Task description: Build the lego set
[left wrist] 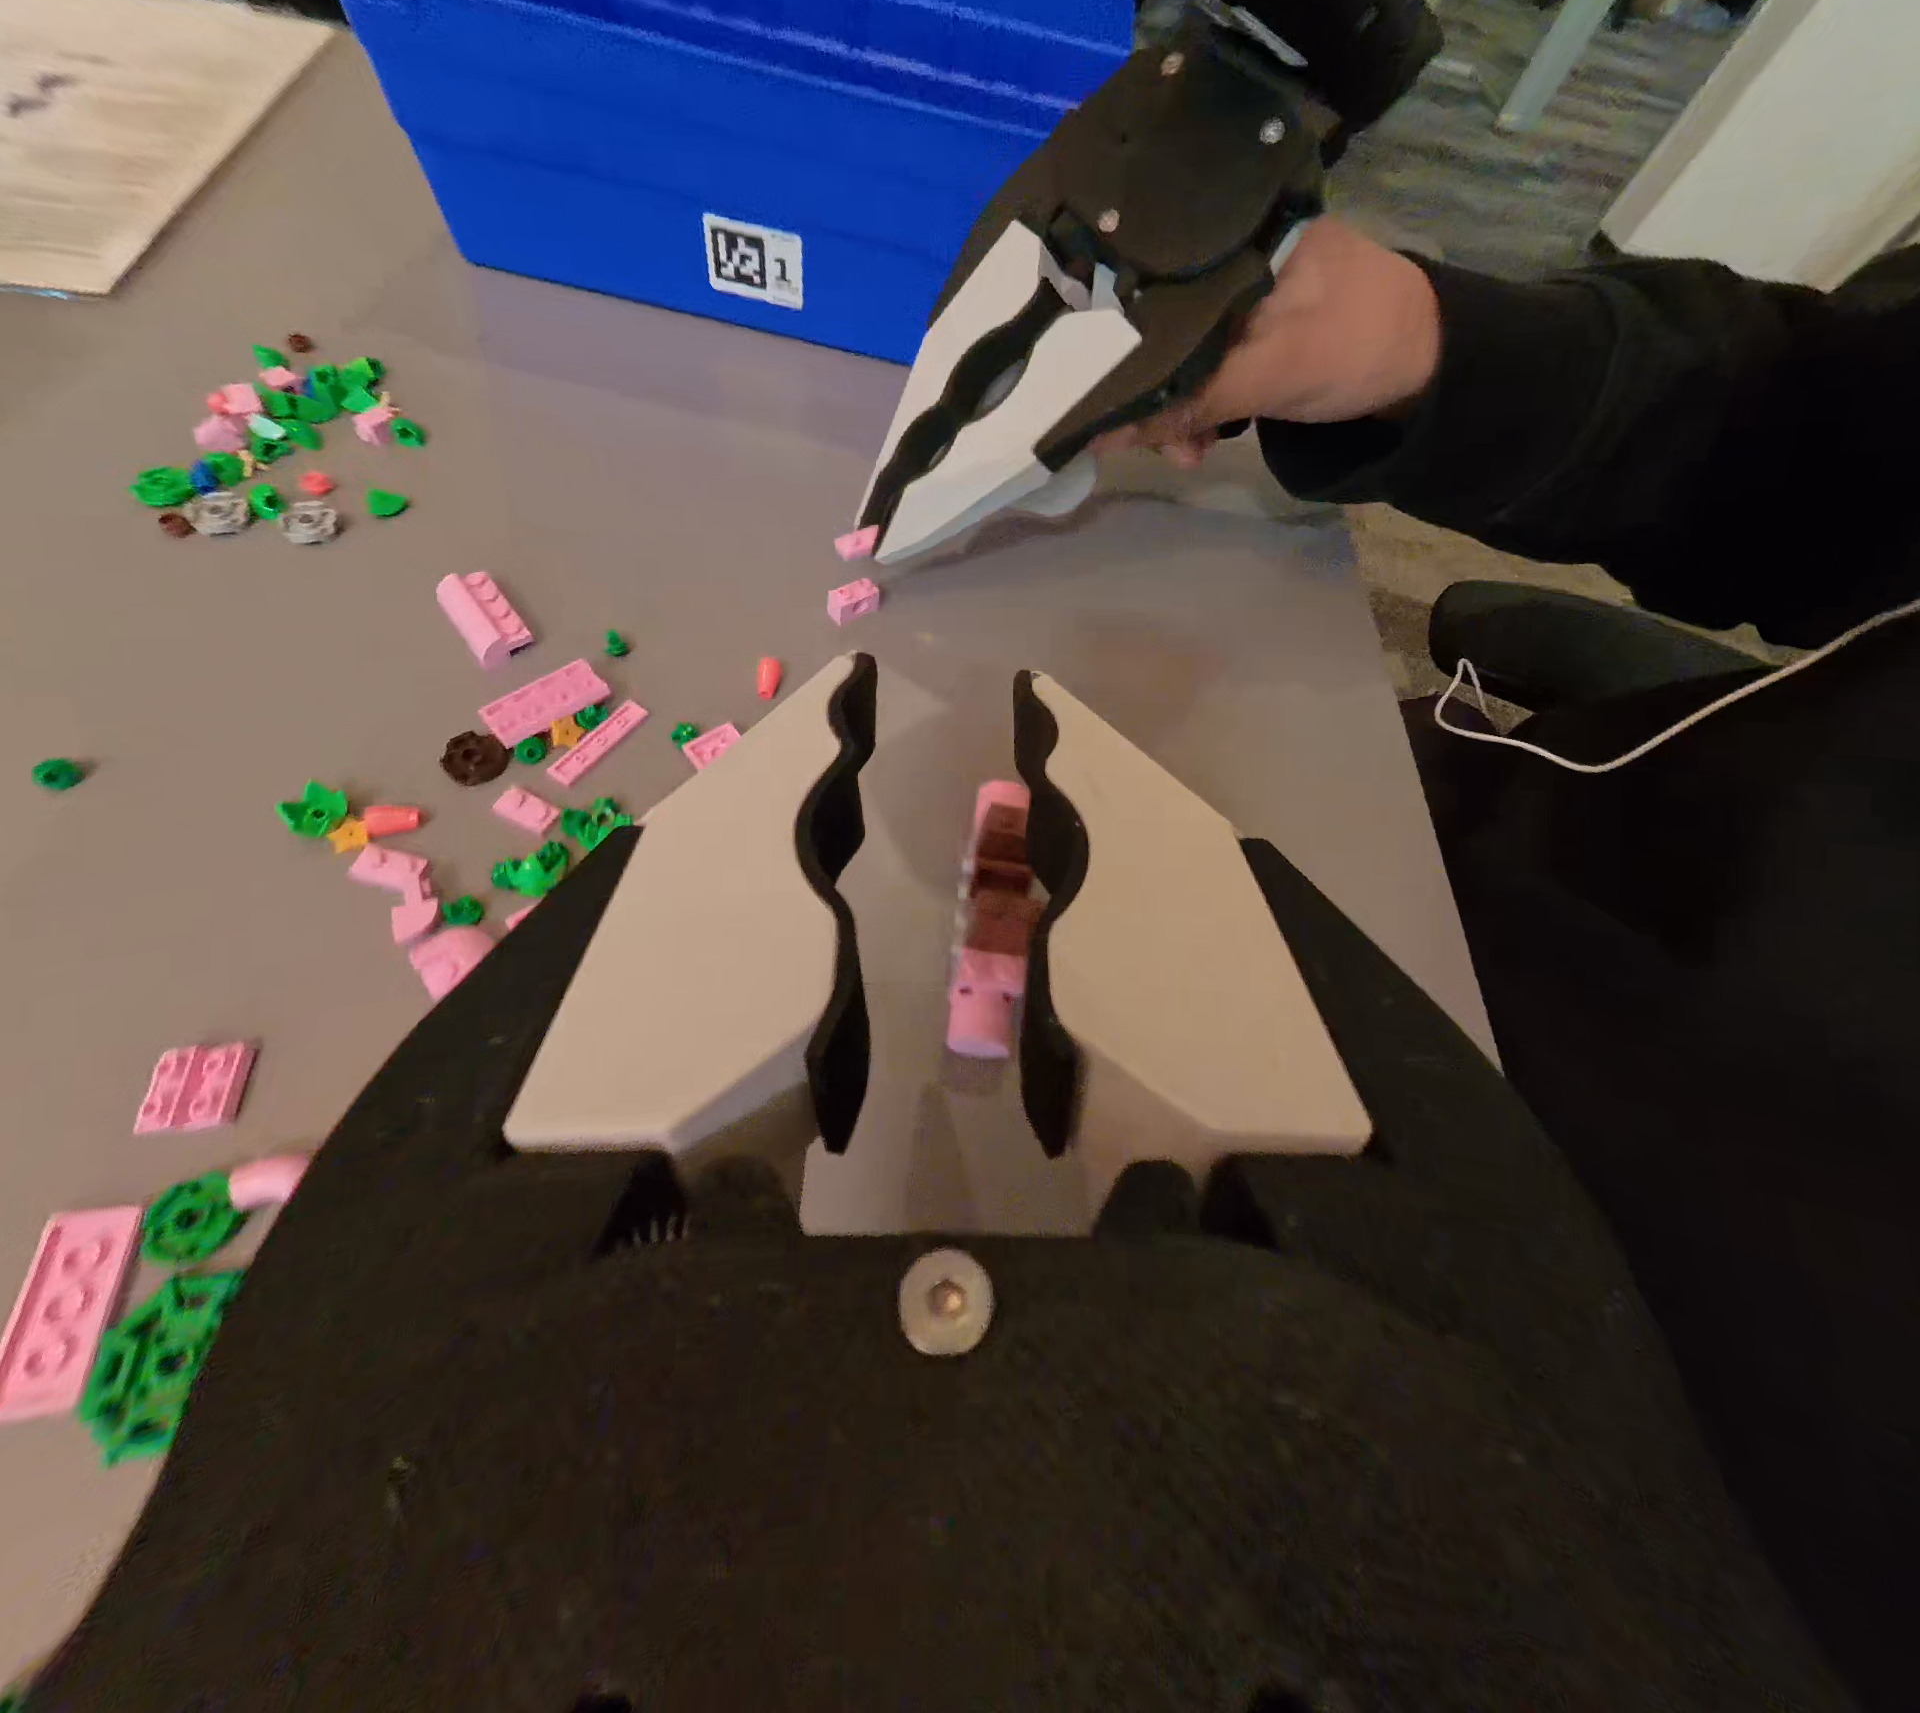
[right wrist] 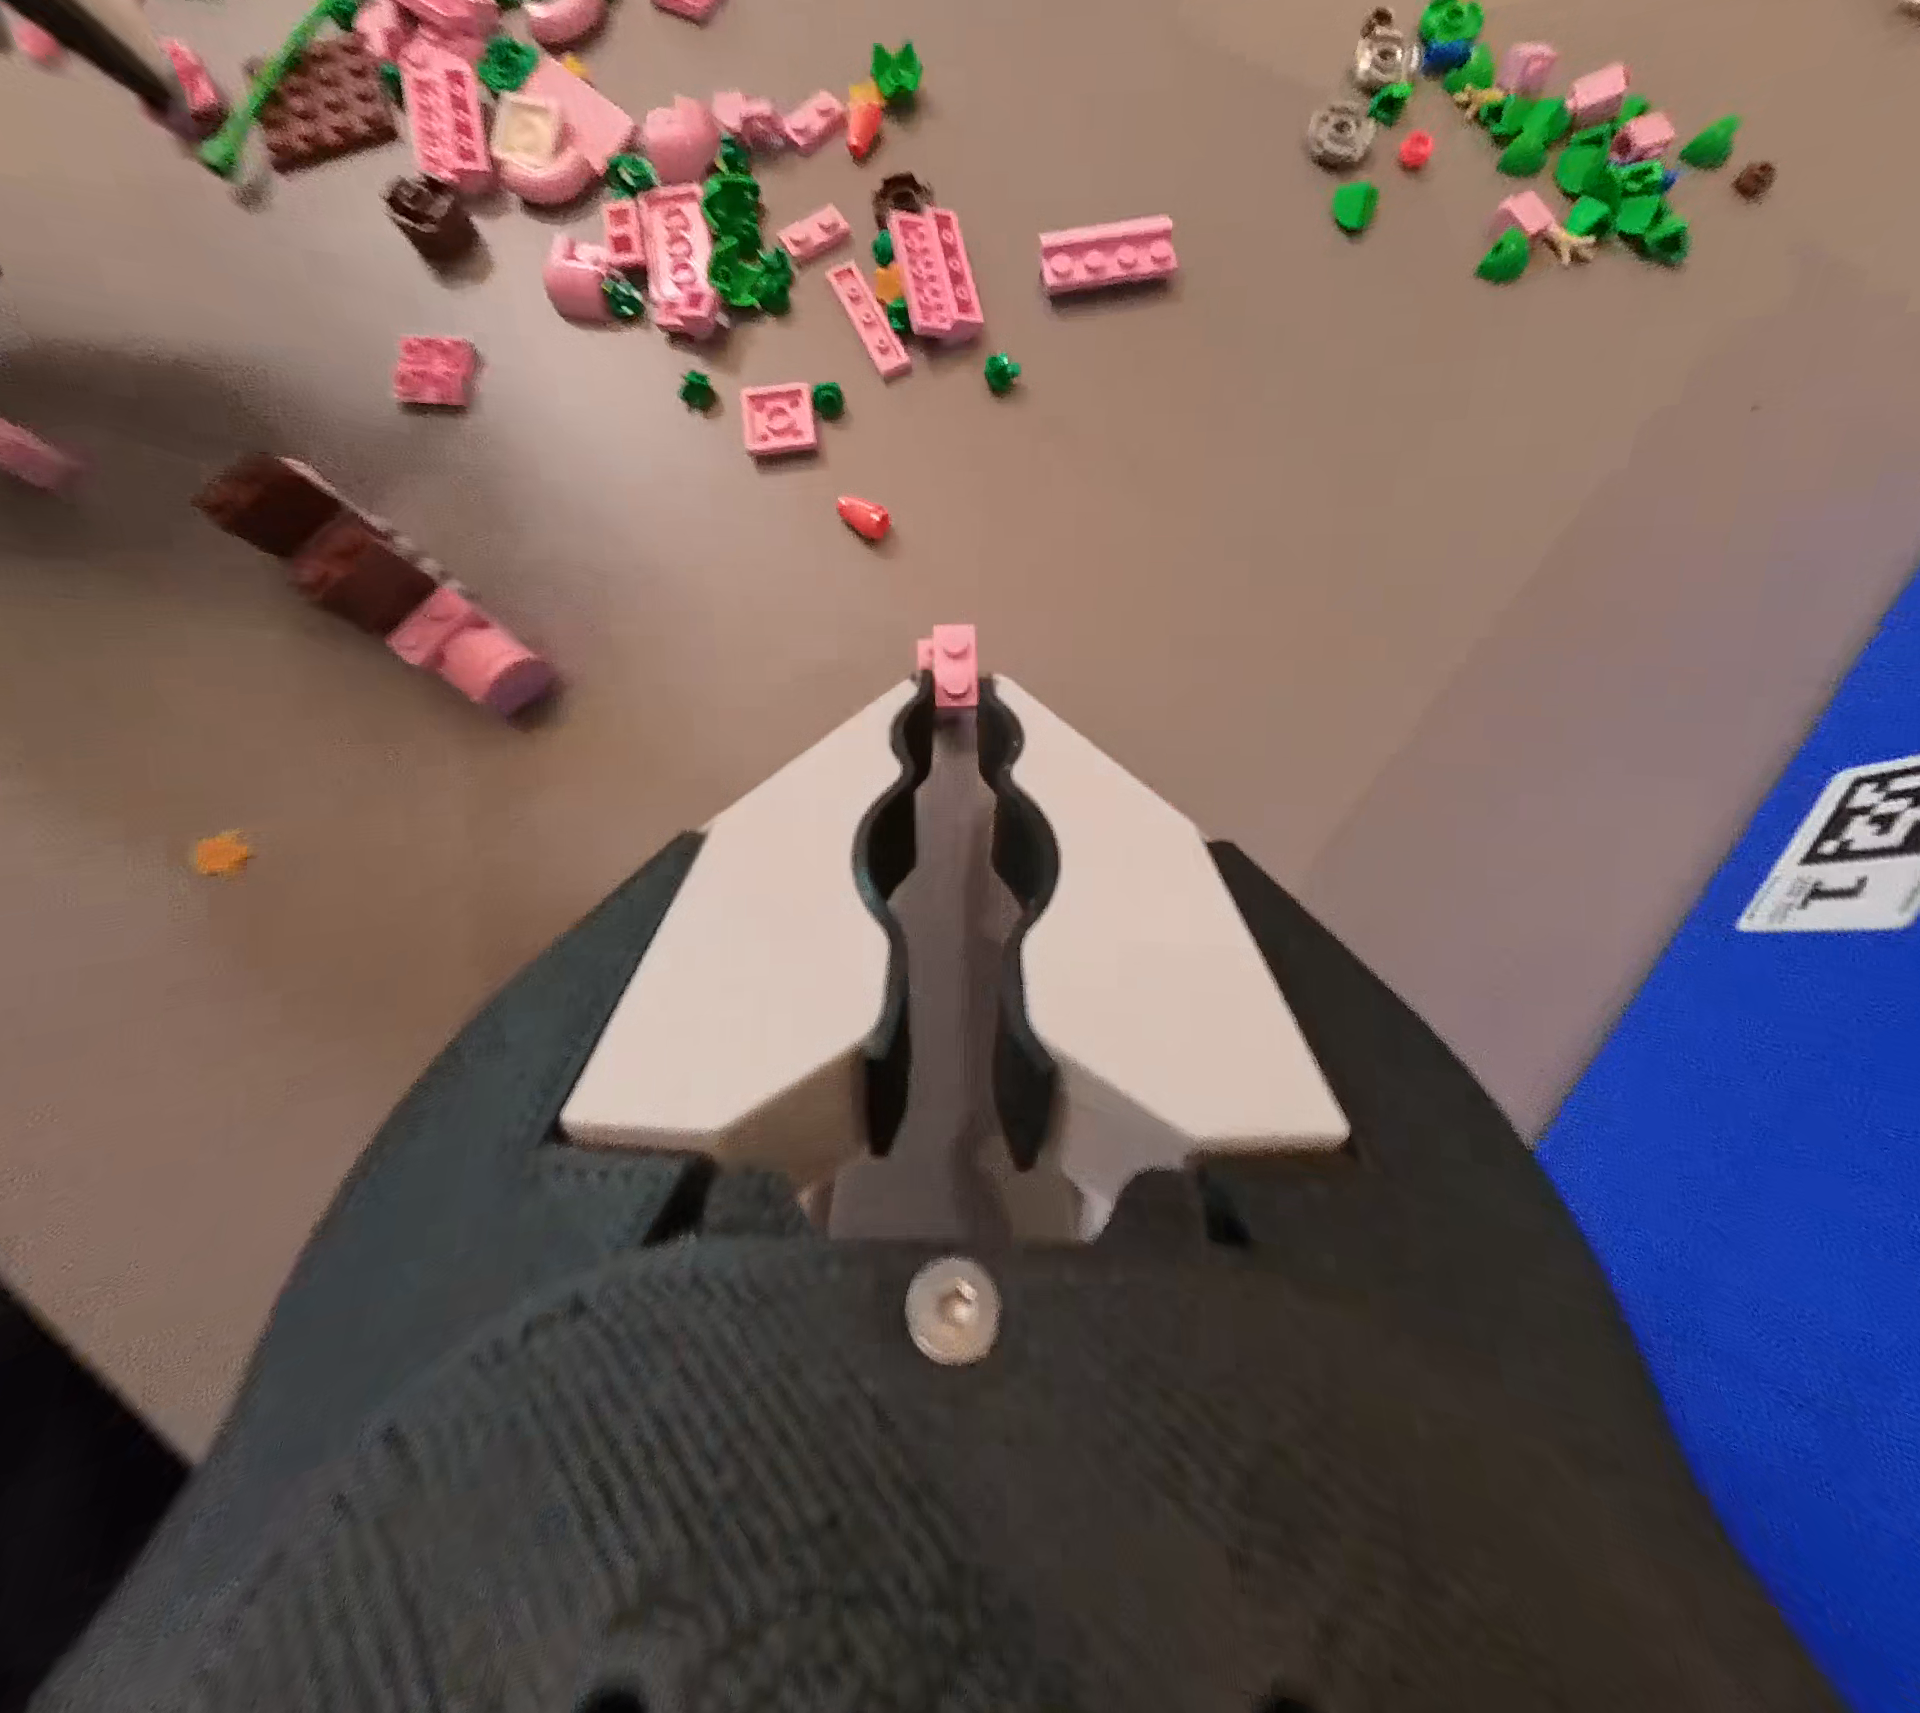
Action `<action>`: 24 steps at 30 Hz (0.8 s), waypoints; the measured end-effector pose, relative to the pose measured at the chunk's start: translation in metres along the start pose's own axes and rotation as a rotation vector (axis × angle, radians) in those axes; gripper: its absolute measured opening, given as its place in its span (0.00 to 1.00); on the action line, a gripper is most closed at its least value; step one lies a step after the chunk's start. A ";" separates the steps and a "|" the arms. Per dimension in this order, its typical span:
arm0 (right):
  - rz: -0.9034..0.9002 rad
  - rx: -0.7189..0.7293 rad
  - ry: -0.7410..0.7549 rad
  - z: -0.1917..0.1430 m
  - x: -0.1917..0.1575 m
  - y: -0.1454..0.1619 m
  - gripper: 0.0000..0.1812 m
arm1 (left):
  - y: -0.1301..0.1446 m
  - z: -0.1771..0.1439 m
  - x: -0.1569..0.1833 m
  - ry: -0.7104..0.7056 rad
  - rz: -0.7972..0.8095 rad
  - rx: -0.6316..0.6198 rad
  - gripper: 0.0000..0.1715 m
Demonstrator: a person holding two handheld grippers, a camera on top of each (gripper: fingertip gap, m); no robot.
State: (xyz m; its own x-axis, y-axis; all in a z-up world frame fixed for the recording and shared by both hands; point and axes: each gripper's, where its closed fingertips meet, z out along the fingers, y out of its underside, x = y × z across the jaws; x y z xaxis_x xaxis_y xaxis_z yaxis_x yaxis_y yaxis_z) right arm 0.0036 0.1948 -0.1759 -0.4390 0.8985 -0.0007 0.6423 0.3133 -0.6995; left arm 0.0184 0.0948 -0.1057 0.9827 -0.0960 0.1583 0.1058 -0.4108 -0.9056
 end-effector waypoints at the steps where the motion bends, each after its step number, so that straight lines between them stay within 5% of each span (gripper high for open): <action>1: -0.004 -0.011 0.006 0.003 0.002 0.003 0.03 | -0.001 0.008 -0.004 0.012 -0.017 -0.030 0.14; 4: 0.018 -0.005 -0.044 0.009 -0.001 0.006 0.03 | 0.002 0.034 -0.027 0.008 -0.145 -0.135 0.07; 10: 0.051 0.004 -0.089 0.010 -0.002 0.008 0.03 | 0.002 0.084 -0.039 0.224 -0.469 -0.195 0.05; 15: 0.066 0.019 -0.119 0.010 -0.002 0.008 0.03 | 0.013 0.106 -0.042 0.246 -0.482 -0.297 0.00; 24: 0.072 0.006 -0.134 0.013 -0.004 0.006 0.03 | 0.028 0.114 -0.042 0.274 -0.512 -0.381 0.09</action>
State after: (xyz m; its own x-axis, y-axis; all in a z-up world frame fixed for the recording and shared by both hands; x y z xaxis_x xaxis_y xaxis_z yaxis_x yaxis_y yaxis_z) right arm 0.0013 0.1890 -0.1895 -0.4724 0.8692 -0.1458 0.6716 0.2479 -0.6982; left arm -0.0028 0.1913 -0.1825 0.7439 -0.0099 0.6682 0.4363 -0.7502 -0.4969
